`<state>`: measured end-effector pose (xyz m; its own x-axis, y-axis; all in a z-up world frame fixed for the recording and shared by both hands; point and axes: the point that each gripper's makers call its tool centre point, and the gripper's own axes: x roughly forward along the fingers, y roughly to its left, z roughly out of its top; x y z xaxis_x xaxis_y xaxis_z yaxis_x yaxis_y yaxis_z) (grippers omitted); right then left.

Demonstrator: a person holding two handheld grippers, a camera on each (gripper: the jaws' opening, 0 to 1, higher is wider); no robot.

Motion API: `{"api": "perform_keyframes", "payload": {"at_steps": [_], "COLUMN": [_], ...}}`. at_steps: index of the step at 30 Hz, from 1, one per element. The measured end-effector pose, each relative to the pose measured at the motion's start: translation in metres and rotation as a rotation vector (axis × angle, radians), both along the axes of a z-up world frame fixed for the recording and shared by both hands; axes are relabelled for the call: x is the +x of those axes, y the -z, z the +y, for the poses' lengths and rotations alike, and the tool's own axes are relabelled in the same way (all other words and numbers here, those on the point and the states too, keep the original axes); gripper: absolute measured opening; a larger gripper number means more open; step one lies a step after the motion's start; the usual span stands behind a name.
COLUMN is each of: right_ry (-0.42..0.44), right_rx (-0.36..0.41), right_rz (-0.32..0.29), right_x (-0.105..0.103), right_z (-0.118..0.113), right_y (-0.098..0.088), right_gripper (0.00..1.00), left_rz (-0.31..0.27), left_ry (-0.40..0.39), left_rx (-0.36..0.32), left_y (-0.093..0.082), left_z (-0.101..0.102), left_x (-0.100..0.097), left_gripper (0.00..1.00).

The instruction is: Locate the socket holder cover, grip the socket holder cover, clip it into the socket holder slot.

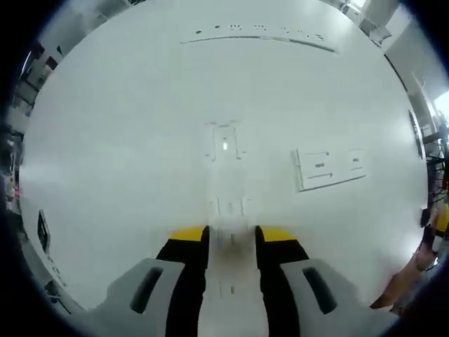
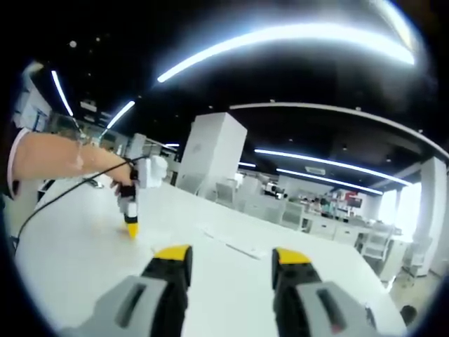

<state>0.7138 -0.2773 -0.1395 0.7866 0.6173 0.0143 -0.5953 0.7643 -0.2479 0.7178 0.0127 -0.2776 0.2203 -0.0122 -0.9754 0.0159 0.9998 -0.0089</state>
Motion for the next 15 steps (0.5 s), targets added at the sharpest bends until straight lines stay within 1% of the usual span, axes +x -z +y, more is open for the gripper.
{"api": "perform_keyframes", "payload": {"at_steps": [5, 9, 15], "right_ry": [0.000, 0.000, -0.002], "right_rx": [-0.001, -0.005, -0.007], "right_rz": [0.000, 0.000, 0.000], "right_x": [-0.001, -0.001, -0.001], "right_z": [0.001, 0.001, 0.002], "right_y": [0.000, 0.001, 0.000], "right_gripper": [0.47, 0.47, 0.47], "left_rz": [-0.010, -0.020, -0.026], "left_ry": [-0.004, -0.001, 0.013], "left_rx": [-0.006, -0.009, -0.008], "left_y": [0.000, -0.002, -0.003], "left_z": [0.000, 0.002, 0.003], "left_x": [0.000, 0.008, 0.013], "left_gripper": [0.27, 0.27, 0.27]}}
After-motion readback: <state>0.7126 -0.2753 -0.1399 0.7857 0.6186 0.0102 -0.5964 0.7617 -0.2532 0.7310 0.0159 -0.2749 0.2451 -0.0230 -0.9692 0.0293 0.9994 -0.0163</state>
